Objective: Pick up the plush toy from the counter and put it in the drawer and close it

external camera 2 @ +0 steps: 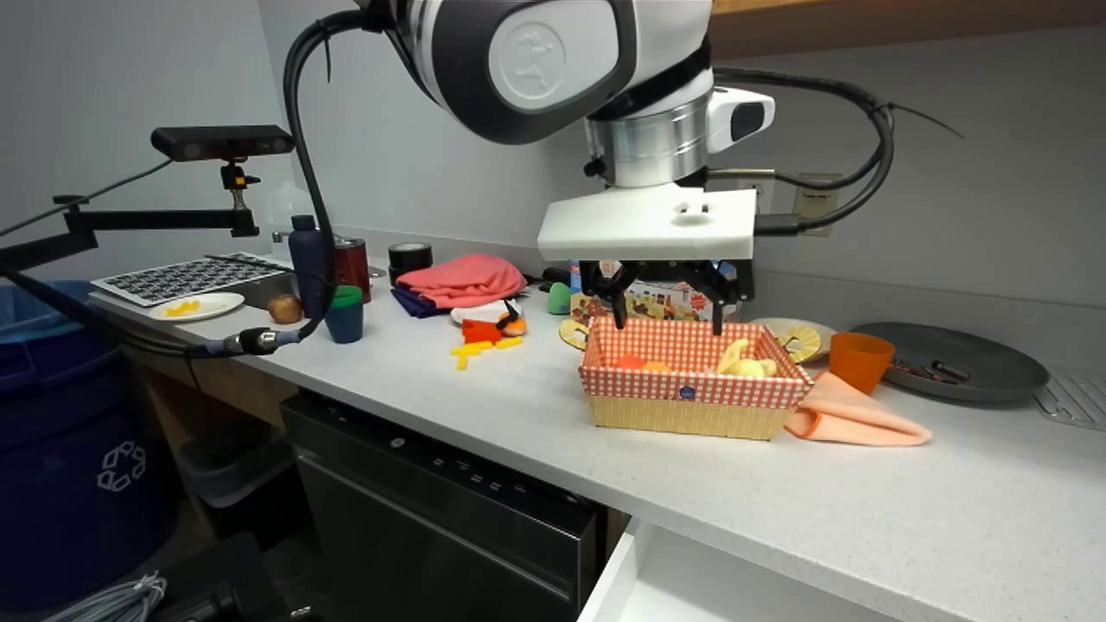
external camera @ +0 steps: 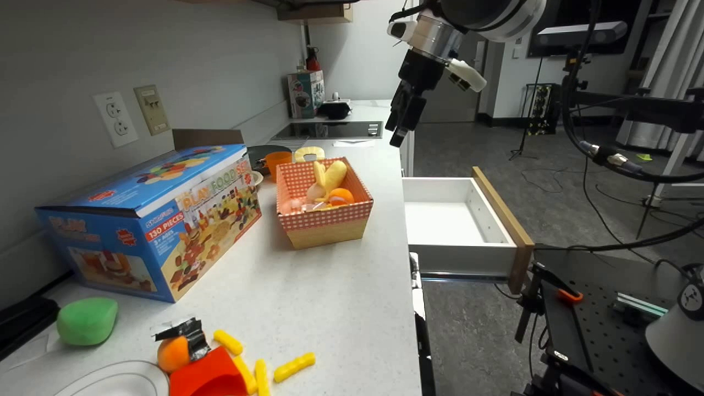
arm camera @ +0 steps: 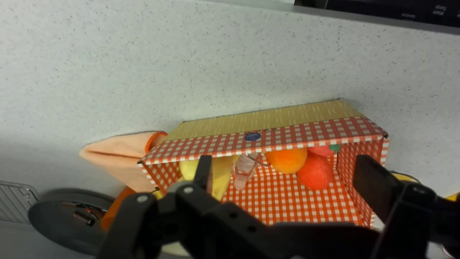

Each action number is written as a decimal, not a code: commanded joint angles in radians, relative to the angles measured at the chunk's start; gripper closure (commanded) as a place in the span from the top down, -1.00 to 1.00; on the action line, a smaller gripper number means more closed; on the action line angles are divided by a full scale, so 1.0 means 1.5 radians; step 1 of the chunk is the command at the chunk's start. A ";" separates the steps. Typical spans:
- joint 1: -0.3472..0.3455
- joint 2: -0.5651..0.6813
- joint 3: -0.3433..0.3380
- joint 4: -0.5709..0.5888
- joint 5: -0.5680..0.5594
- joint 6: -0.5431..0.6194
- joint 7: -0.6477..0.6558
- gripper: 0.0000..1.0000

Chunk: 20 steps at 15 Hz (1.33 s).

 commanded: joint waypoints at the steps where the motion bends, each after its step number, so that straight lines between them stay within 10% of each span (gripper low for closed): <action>1: 0.007 0.008 -0.010 0.011 0.001 0.012 0.020 1.00; 20: -0.035 0.322 0.084 0.310 -0.048 0.049 -0.005 1.00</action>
